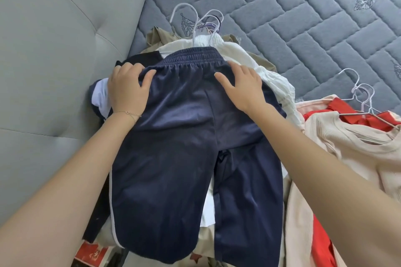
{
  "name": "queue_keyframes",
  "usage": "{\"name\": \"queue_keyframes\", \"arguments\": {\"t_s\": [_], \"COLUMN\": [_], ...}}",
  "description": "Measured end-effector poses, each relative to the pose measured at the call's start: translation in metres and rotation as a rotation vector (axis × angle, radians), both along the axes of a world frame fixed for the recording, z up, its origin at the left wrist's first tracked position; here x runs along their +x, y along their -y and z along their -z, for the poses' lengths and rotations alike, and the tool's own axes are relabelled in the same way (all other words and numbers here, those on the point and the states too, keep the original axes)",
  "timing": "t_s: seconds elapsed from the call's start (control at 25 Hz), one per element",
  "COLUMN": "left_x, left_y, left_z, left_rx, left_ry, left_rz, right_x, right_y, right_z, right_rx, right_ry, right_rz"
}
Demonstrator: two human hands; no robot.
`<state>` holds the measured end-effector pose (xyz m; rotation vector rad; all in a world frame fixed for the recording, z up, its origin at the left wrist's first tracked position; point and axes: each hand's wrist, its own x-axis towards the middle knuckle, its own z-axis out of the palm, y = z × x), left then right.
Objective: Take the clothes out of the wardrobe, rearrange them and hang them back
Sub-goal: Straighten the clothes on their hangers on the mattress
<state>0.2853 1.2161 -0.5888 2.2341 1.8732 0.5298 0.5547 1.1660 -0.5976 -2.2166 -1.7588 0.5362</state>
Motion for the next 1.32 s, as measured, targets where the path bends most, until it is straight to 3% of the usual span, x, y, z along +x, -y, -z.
{"name": "queue_keyframes", "arguments": {"t_s": [0.24, 0.68, 1.08, 1.32], "left_x": [-0.018, -0.071, -0.128, -0.095], "left_y": [0.051, 0.235, 0.372, 0.407], "left_z": [-0.061, -0.276, -0.371, -0.407], "left_rx": [-0.076, -0.167, -0.055, -0.041], "left_ry": [0.186, 0.350, 0.398, 0.440], "left_rz": [-0.050, -0.013, 0.180, 0.254], "right_x": [-0.007, -0.065, -0.131, -0.109], "right_y": [0.044, 0.254, 0.439, 0.495], "right_z": [-0.079, -0.304, -0.390, -0.430], "right_rx": [0.078, 0.170, 0.219, 0.300], "right_ry": [-0.212, -0.263, -0.415, -0.406], "right_rz": [0.118, 0.292, 0.399, 0.466]}}
